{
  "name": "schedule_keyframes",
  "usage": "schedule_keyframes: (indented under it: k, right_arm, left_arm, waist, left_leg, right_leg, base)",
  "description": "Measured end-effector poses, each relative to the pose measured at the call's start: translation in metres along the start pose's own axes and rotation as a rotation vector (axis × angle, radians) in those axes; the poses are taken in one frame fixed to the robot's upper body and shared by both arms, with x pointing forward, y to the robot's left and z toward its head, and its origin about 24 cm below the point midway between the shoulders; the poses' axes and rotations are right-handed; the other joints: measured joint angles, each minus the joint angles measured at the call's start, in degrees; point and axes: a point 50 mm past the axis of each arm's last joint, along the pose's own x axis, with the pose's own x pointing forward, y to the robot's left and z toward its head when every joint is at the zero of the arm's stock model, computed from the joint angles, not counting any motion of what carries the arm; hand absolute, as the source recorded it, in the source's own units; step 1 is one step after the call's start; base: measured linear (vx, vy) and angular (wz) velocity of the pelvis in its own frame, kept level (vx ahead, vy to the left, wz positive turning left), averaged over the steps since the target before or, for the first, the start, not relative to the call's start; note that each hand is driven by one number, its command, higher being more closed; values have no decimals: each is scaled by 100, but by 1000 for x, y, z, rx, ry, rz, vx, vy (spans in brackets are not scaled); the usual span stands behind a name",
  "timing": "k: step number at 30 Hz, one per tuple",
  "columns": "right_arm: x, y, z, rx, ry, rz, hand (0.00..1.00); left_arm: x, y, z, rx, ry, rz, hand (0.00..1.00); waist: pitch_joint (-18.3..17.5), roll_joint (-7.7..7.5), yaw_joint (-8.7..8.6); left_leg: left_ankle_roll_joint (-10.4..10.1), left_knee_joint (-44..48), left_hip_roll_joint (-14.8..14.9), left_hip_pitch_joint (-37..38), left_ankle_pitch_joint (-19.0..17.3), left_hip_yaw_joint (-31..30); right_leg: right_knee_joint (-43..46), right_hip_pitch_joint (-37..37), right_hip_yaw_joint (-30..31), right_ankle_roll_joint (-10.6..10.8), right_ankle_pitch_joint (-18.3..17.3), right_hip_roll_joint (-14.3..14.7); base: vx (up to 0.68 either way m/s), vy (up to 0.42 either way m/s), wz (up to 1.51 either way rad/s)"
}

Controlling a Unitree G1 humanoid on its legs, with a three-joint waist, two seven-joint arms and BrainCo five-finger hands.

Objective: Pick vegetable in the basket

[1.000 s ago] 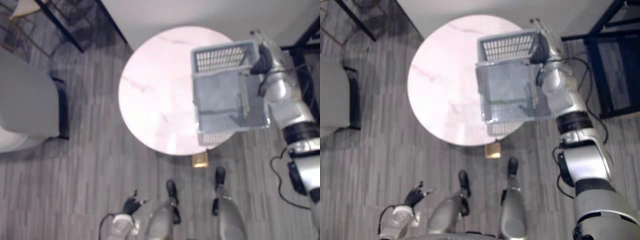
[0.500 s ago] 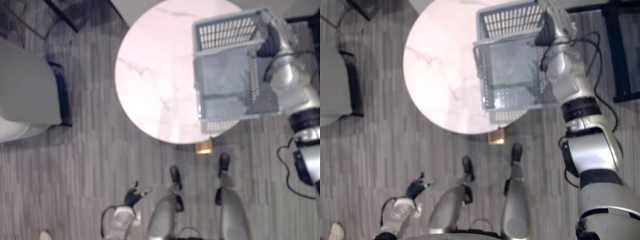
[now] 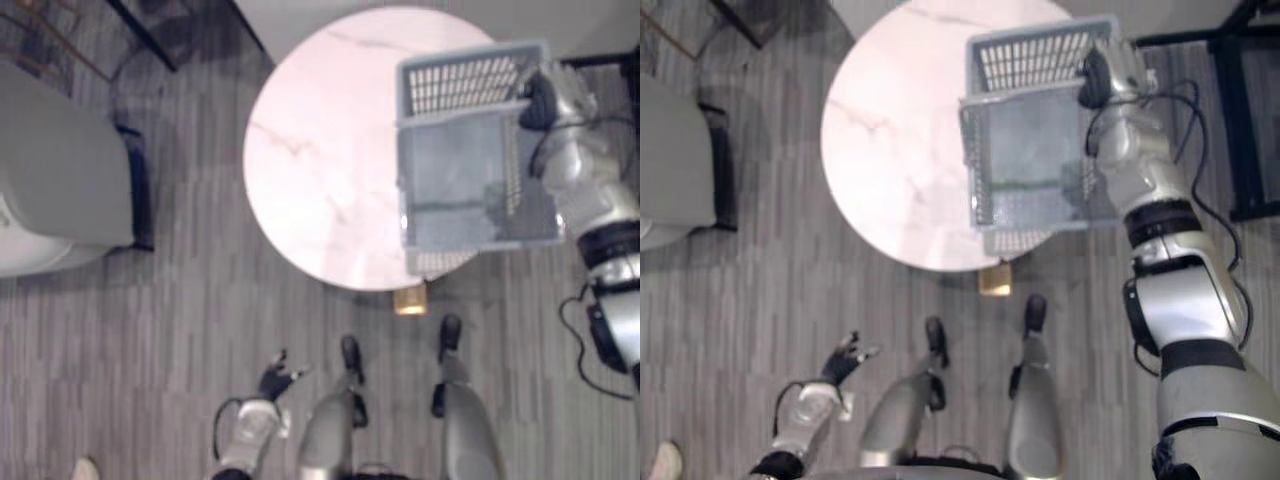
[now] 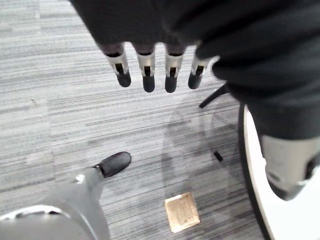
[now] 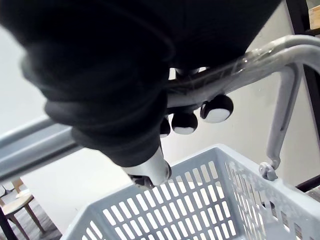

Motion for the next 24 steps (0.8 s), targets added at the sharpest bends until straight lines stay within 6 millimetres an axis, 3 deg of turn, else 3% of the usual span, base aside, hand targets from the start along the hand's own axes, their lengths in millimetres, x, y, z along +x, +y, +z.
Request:
schedule_keyframes:
  k: [1,2,4,5,7,9,10,13,14,15,16,17,18,19,20,21,22,23,24]
  right_arm:
    - [-9,17,1,17,5,42,100]
    - [-11,24,4,29,-4,58,100]
    - [-26,50,18,93,-42,112,100]
    - [-30,54,17,118,-40,116,100]
    - [-46,64,6,205,12,119,100]
    - [-76,85,-17,318,137,132,100]
    - [-82,88,-21,335,161,131,100]
    - [-112,91,-42,389,263,87,100]
    - [-123,95,-46,410,295,80,100]
    - [-130,101,-42,441,304,85,100]
    - [-136,104,-41,452,310,87,100]
    - [-147,111,-45,467,344,98,100]
    - [-163,121,-48,478,387,128,100]
    - [-171,126,-49,478,399,151,100]
    - [-179,135,-45,494,408,180,100]
    - [-184,147,-34,568,432,200,100]
    - [-187,150,-33,577,436,207,100]
    - [-197,154,-40,586,473,225,100]
    - [-201,157,-43,600,500,233,100]
  left_arm:
    - [-1,-2,1,-9,-6,-4,0]
    - [-3,-2,0,-17,-6,-2,0]
    - [-9,-7,-10,-34,24,-12,0]
    - [-9,-8,-11,-35,31,-15,0]
    - [-9,-10,-10,-35,35,-22,0]
    - [-11,-14,-14,-18,49,-56,0]
    - [-11,-16,-15,-7,52,-72,0]
    - [-6,-21,-8,31,44,-116,0]
    - [-3,-19,-5,36,37,-111,0]
    - [-1,-12,-3,44,33,-92,0]
    - [0,-10,-1,51,30,-86,0]
    - [1,-6,0,55,27,-74,0]
    - [1,1,-1,56,34,-53,0]
    - [0,4,-4,45,48,-37,0]
    - [-3,10,-11,28,75,-13,0]
    - [-11,19,-25,10,117,26,0]
    - [-13,18,-31,6,144,27,0]
    - [-17,16,-40,6,182,25,0]
    - [-19,15,-43,9,190,23,0]
  waist:
    - [-5,-114,71]
    - [0,-152,89]
    - [-24,-207,115]
    - [-43,-250,96]
    - [-131,-439,-52]
    - [-346,-777,-148]
    - [-421,-847,-156]
    - [-570,-1029,-401]
    - [-612,-1061,-418]
    - [-668,-1076,-399]
    - [-677,-1086,-381]
    - [-685,-1096,-444]
    - [-782,-1252,-458]
    - [-810,-1223,-450]
    - [-845,-1324,-417]
    - [-1009,-1223,-229]
    - [-1053,-1167,-252]
    - [-1182,-1054,-423]
    - [-1230,-1036,-427]
  left_leg:
    - [-52,625,75,-43,-416,-57]
    - [-62,915,111,-78,-611,-214]
    - [-171,1755,206,-132,-1411,-1247]
    - [-189,1844,216,-128,-1541,-1292]
    - [-177,1921,196,-106,-1617,-1198]
    - [-137,1758,157,275,-1640,-866]
    - [-129,1695,144,372,-1638,-741]
    - [-56,1621,73,669,-1678,-273]
    - [-31,1590,96,790,-1677,68]
    - [163,1478,222,892,-1545,579]
    - [207,1363,236,980,-1471,852]
    - [185,1273,140,1253,-1481,1189]
    - [130,1587,-63,1383,-1596,1535]
    - [182,1801,-24,1352,-1735,1650]
    - [384,1828,-183,1377,-1990,1758]
    - [664,1167,-294,1516,-1774,2210]
    - [599,1175,-182,1561,-1734,2570]
    - [543,1157,-73,1604,-1701,2887]
    - [488,1119,-51,1662,-1669,3064]
  right_leg:
    - [2,124,282,7,-10,71]
    - [1,162,399,7,-11,120]
    - [2,273,807,-3,-34,383]
    - [0,274,864,16,-53,420]
    - [-4,283,960,32,-58,433]
    - [-2,398,1255,84,-66,388]
    - [2,399,1347,97,-57,383]
    - [151,357,1534,118,30,380]
    - [235,219,1164,-208,277,481]
    - [31,157,563,-830,771,630]
    - [150,115,123,-1104,620,630]
    - [1429,-100,-1275,-1325,-721,328]
    - [2024,-149,-2099,-1386,-1094,64]
    - [2044,-92,-2204,-1459,-1047,89]
    - [1794,-32,-1904,-1415,-890,225]
    - [1021,267,-1686,-929,-881,654]
    - [1622,230,-2336,-1214,-1347,426]
    - [2588,257,-3249,-1132,-1959,-161]
    - [2798,332,-3530,-953,-2082,-398]
  base:
    - [44,16,-57]
    - [43,0,-86]
    - [-11,-2,-114]
    - [-49,28,-93]
    - [-26,28,-33]
    - [31,55,-54]
    - [49,58,-74]
    - [33,45,-74]
    - [-11,19,-143]
    - [-29,-13,-164]
    - [-34,-43,-161]
    - [-17,-29,-139]
    - [-18,-5,-139]
    - [-106,19,-154]
    - [-230,-3,-257]
    - [-262,-2,-277]
    - [-210,-13,-271]
    - [-94,-8,-144]
    - [-4,-60,-196]
